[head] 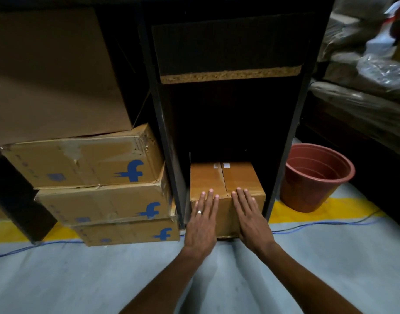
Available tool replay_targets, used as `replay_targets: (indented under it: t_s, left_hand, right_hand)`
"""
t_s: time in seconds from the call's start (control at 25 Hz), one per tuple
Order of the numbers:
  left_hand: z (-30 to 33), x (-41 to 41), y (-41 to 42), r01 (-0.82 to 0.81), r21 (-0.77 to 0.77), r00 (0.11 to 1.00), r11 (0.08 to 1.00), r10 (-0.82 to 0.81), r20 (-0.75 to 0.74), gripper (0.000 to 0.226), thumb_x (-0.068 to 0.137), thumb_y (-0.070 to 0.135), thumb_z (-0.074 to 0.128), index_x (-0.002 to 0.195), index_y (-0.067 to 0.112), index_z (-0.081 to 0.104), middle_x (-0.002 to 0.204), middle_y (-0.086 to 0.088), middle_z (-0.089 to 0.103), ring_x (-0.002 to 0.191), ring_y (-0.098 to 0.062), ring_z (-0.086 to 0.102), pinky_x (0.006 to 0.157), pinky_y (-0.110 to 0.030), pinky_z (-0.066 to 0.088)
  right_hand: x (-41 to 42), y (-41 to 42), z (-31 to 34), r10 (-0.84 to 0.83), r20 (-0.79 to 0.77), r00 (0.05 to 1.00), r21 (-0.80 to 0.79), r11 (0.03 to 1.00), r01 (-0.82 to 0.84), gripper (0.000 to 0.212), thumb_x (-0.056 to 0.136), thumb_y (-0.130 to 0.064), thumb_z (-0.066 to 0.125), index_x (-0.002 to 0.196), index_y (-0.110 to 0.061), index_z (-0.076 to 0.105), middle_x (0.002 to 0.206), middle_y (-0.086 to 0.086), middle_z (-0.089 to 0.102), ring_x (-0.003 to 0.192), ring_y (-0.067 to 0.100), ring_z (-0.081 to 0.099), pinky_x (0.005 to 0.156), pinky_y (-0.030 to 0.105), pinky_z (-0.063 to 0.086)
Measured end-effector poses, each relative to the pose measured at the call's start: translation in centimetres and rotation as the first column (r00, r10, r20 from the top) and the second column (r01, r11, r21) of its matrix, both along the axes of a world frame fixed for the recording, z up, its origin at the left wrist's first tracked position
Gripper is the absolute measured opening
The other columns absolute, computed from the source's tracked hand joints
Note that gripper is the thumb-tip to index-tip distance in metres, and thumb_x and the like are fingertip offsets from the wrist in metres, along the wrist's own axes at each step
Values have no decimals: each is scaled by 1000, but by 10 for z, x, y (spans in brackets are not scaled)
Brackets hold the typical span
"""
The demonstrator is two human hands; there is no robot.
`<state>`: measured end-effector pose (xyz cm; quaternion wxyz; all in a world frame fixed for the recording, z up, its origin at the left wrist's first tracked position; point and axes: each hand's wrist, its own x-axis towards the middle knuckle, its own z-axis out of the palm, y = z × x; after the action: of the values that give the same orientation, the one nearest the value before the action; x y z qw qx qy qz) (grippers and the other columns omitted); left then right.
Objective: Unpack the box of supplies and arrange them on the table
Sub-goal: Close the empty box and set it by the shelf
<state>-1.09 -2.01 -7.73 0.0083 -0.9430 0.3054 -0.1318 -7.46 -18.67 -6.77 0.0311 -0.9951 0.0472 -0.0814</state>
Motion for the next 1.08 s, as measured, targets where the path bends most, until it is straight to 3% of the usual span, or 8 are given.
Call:
replay_targets:
  t_s: [0.12, 0.36, 0.52, 0.8, 1.08]
  left_hand:
    - [7, 16, -6, 1, 54, 999, 999, 1, -42, 108, 89, 29, 62, 153, 11, -24, 159, -13, -33, 148, -33, -25, 124, -49, 2]
    - [21, 45, -12, 29, 124, 992, 992, -14, -126, 113, 82, 30, 63, 153, 13, -24, 160, -11, -31, 150, -31, -21, 124, -49, 6]
    - [21, 52, -12, 54, 164, 988, 985, -28, -154, 121, 79, 43, 67, 153, 12, -23, 161, -11, -30, 150, -32, -22, 125, -48, 4]
    - [47, 52, -18, 53, 188, 942, 981, 13, -335, 115, 85, 38, 67, 154, 15, -22, 160, -7, -32, 149, -31, -24, 124, -46, -1]
    - [67, 14, -5, 10, -1, 907, 1000, -10, -422, 99, 91, 25, 59, 157, 17, -14, 164, -10, -18, 152, -28, -14, 125, -45, 0]
  right_hand:
    - [15, -9, 12, 17, -55, 998, -2, 1000, -18, 114, 84, -19, 69, 156, -12, -19, 164, 7, -25, 151, 28, -21, 125, 44, 15]
    - [44, -19, 31, 45, -133, 990, 32, 999, -41, 107, 87, -21, 66, 157, -11, -15, 165, 8, -21, 153, 27, -16, 126, 44, 3]
    - [48, -20, 31, 58, -178, 982, 30, 998, -53, 108, 89, -22, 67, 156, -9, -17, 164, 9, -23, 152, 28, -18, 125, 45, 3]
    - [58, -21, 40, 40, -246, 968, 11, 999, -39, 92, 95, -15, 54, 157, -9, -14, 165, 10, -19, 153, 29, -12, 125, 44, 7]
    - [32, -12, 54, 13, -262, 965, 56, 998, 2, 94, 96, -22, 55, 156, -8, -15, 165, 13, -19, 153, 33, -8, 125, 45, 12]
